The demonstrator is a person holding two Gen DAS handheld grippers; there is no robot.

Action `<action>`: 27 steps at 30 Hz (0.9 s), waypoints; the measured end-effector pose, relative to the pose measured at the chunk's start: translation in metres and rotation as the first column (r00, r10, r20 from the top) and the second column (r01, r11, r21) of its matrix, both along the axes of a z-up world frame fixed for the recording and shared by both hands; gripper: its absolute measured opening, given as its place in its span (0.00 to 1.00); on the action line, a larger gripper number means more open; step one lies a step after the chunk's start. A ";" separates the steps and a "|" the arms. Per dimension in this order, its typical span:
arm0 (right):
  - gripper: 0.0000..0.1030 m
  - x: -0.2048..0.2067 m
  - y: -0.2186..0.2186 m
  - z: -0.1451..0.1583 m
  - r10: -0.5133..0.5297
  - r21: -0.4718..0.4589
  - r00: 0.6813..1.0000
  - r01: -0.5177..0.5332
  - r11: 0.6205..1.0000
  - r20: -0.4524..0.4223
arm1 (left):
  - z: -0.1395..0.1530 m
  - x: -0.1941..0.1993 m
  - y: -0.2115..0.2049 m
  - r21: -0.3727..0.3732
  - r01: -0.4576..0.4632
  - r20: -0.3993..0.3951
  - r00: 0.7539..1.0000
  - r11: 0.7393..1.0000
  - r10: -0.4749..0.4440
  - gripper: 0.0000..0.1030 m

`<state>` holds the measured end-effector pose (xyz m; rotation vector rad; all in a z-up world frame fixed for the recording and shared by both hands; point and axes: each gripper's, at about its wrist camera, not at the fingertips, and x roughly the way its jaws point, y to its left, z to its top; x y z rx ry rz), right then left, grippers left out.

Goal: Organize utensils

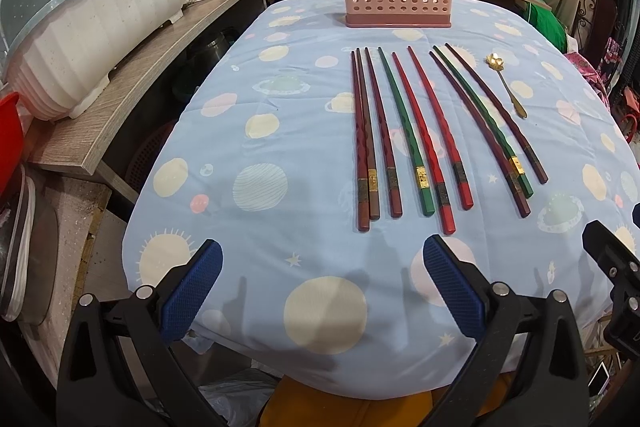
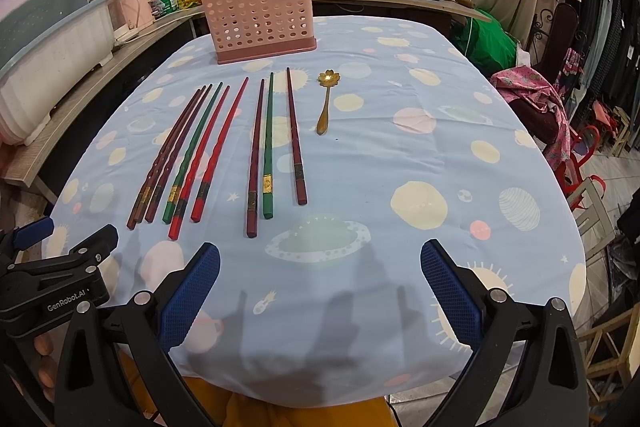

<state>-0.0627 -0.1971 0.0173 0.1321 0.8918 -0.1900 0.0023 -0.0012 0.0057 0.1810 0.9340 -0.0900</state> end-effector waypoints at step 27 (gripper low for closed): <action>0.93 0.000 0.000 0.000 -0.002 0.009 1.000 0.002 1.000 0.001 | -0.001 -0.006 -0.005 0.003 0.003 0.003 1.000 1.000 -0.003 0.93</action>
